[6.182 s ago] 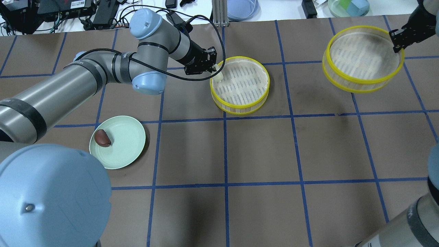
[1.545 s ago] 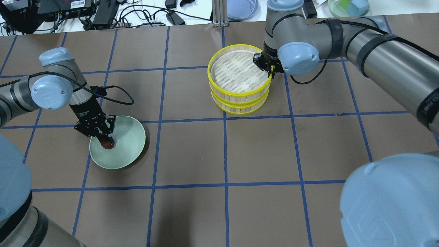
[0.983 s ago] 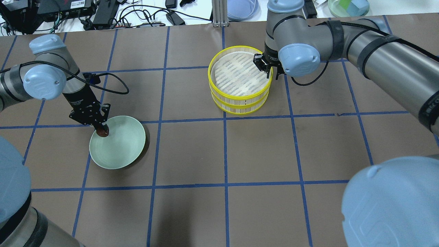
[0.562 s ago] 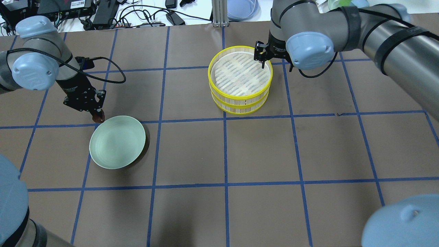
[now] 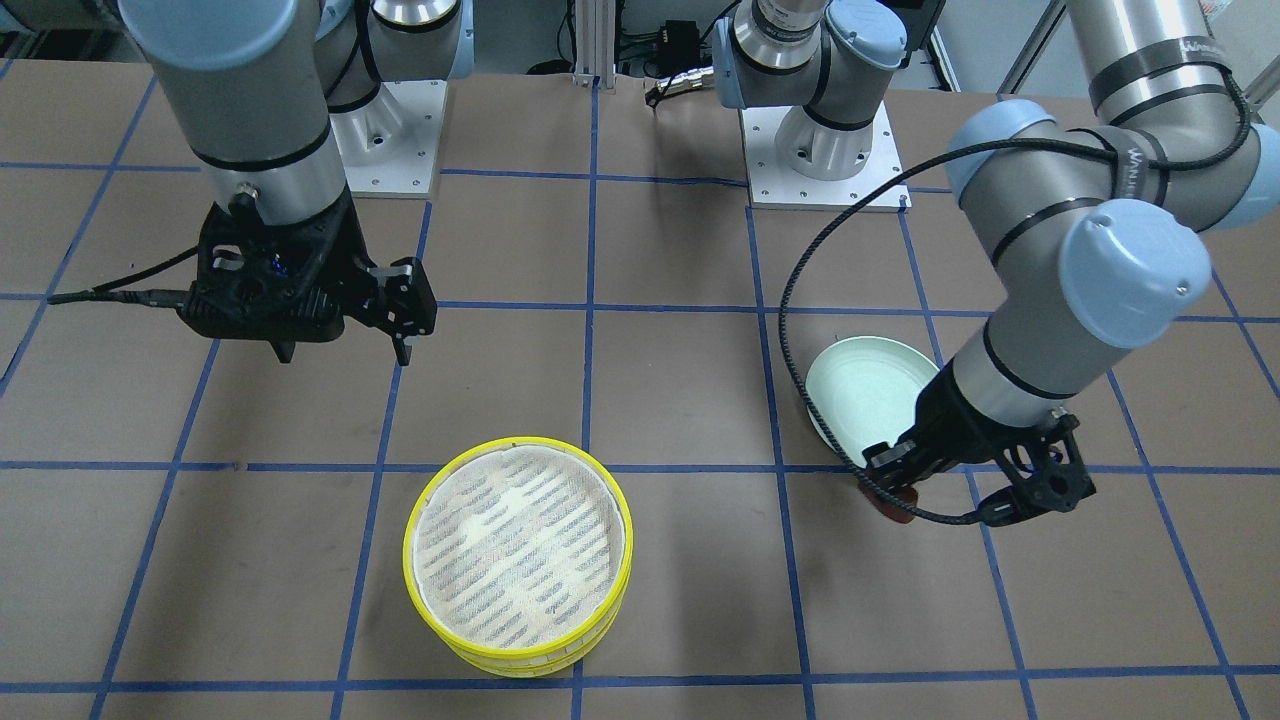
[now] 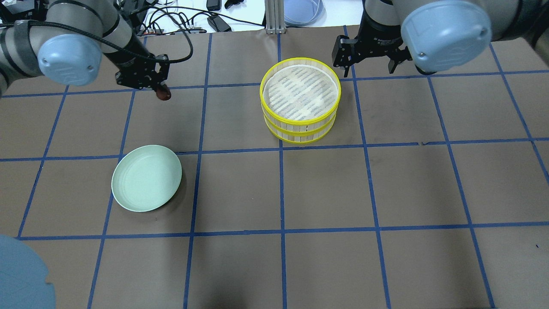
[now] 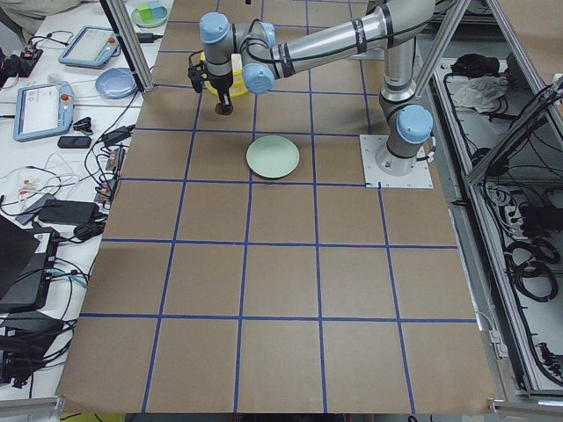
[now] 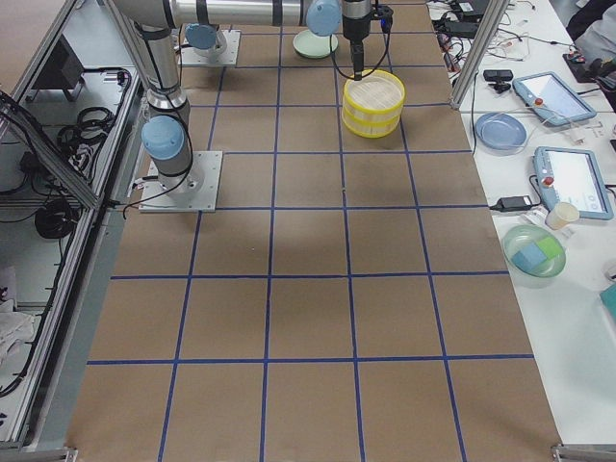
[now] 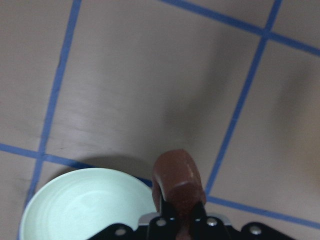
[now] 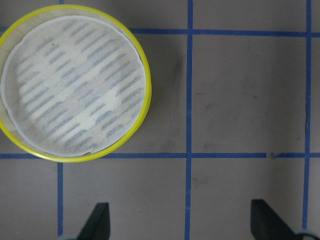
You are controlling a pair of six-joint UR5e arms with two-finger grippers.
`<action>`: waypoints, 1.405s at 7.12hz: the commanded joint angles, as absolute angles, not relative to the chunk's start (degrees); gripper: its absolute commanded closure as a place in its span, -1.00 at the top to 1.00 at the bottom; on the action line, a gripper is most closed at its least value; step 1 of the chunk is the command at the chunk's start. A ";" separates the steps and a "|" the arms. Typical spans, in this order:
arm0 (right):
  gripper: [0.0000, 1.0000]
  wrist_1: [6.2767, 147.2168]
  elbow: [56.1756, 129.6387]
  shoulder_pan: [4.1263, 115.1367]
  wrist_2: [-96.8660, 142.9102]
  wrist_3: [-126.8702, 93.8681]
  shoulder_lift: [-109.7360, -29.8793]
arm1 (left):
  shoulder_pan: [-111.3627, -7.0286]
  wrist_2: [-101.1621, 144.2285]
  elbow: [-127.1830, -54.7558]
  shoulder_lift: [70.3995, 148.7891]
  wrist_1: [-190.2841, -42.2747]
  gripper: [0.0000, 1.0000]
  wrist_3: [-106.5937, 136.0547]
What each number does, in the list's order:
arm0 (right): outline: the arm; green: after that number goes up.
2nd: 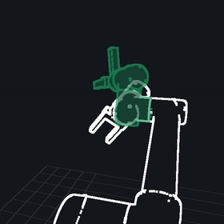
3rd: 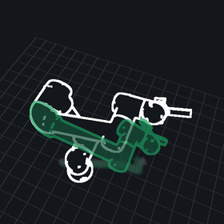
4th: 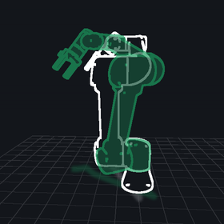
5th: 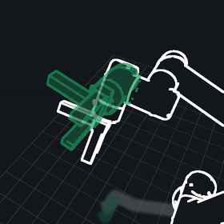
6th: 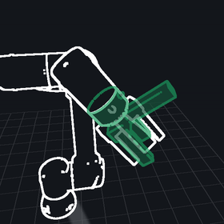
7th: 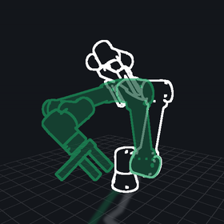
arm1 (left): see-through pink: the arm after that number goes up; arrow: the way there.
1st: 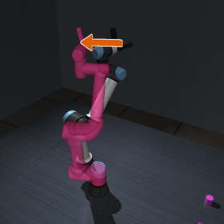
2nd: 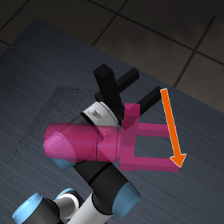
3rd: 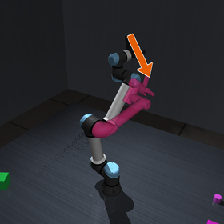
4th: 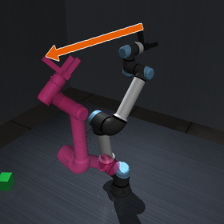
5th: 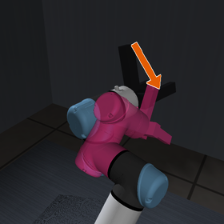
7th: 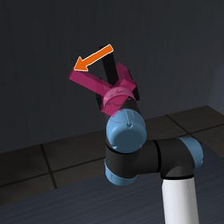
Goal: Stack buns with steamer
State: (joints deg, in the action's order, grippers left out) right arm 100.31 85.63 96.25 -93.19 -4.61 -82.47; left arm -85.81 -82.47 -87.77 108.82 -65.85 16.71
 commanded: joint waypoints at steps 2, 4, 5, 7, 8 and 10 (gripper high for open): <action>1.00 96.06 85.78 96.24 -91.58 -2.81 -85.61 | -93.06 -71.67 -88.42 110.03 -54.32 -1.00 30.72; 1.00 95.54 86.22 96.15 -91.58 -0.54 -85.69 | -97.36 -69.79 -89.38 111.26 -53.53 -1.00 32.69; 1.00 94.49 86.05 95.98 -89.75 -0.53 -85.61 | -98.69 -68.04 -90.17 112.23 -49.96 -1.00 33.48; 1.00 94.48 86.04 95.98 -89.91 0.00 -85.61 | -100.19 -67.15 -92.46 113.81 -44.32 -1.00 35.32; 1.00 94.31 86.13 95.98 -90.17 0.87 -85.61 | -100.20 -67.15 -92.46 114.34 -44.04 -0.96 36.55; 1.00 95.01 86.31 95.98 -90.44 1.14 -85.61 | -100.20 -67.24 -92.46 115.66 -42.98 -0.54 36.47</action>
